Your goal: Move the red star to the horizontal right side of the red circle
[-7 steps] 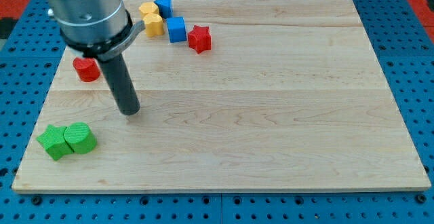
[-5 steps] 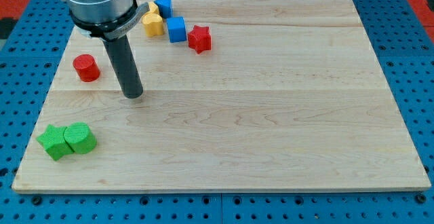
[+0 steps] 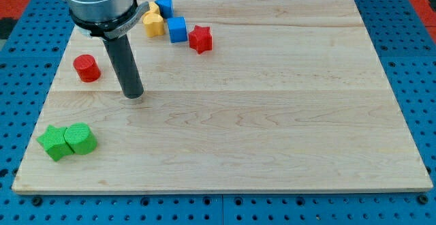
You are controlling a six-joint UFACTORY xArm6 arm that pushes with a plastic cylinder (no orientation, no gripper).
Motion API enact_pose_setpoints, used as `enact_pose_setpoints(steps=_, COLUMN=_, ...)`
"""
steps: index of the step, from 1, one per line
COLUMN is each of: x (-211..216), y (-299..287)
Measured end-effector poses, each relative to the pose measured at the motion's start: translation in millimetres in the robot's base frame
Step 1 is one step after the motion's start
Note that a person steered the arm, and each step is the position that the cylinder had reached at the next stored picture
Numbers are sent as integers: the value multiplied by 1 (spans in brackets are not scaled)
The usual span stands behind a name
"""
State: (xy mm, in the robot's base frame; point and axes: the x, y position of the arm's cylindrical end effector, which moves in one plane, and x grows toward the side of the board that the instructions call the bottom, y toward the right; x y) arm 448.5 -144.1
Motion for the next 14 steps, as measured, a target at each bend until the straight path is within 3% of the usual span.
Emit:
enact_pose_setpoints(steps=2, x=-26, y=-1)
enact_pose_setpoints(steps=3, x=-12, y=-10)
enact_pose_setpoints(steps=4, x=9, y=19)
enact_pose_setpoints(steps=7, x=-100, y=26)
enact_pose_setpoints(steps=10, x=-129, y=131)
enact_pose_setpoints(steps=13, x=-193, y=181)
enact_pose_setpoints(steps=14, x=-187, y=239)
